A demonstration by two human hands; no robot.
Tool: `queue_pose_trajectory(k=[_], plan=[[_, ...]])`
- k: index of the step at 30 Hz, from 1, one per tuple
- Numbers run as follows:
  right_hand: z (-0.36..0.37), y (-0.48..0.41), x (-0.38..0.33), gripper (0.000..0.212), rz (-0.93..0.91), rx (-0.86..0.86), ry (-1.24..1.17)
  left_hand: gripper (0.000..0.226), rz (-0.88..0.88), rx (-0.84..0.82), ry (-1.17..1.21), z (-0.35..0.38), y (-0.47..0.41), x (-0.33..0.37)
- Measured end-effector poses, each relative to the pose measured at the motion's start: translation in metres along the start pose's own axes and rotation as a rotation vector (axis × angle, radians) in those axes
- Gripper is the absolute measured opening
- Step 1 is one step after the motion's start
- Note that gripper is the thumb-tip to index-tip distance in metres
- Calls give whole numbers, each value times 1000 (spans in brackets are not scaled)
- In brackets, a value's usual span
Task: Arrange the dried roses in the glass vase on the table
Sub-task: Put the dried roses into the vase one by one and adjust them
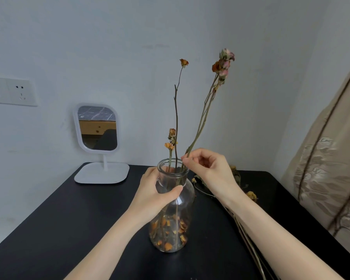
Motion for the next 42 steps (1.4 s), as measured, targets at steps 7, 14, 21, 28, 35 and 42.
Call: queue_pose_trajectory(k=[7, 14, 21, 28, 35, 42], plan=[[1, -3, 3, 8, 41, -14, 83, 38, 0, -4, -3, 1, -1, 0], [8, -9, 2, 17, 47, 49, 298, 37, -10, 2, -13, 2, -2, -5], [9, -7, -1, 15, -88, 161, 476, 36, -9, 6, -9, 2, -2, -5], [1, -8, -1, 22, -79, 195, 464, 35, -40, 20, -10, 3, -2, -8], [-5, -5, 3, 19, 1, 184, 318, 46, -52, 60, 33, 2, 7, -6], [-41, 17, 18, 18, 167, 144, 256, 32, 253, 512, -239, -9, 56, 26]])
Point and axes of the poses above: each hand's wrist, its own y-axis away from the middle knuckle, its own z-axis out of the palm, x = y × z, the point moved 4 cm from there along -y, towards the middle knuckle, and after that the axes turned 13 degrees about -y, right-handed, at the moved point
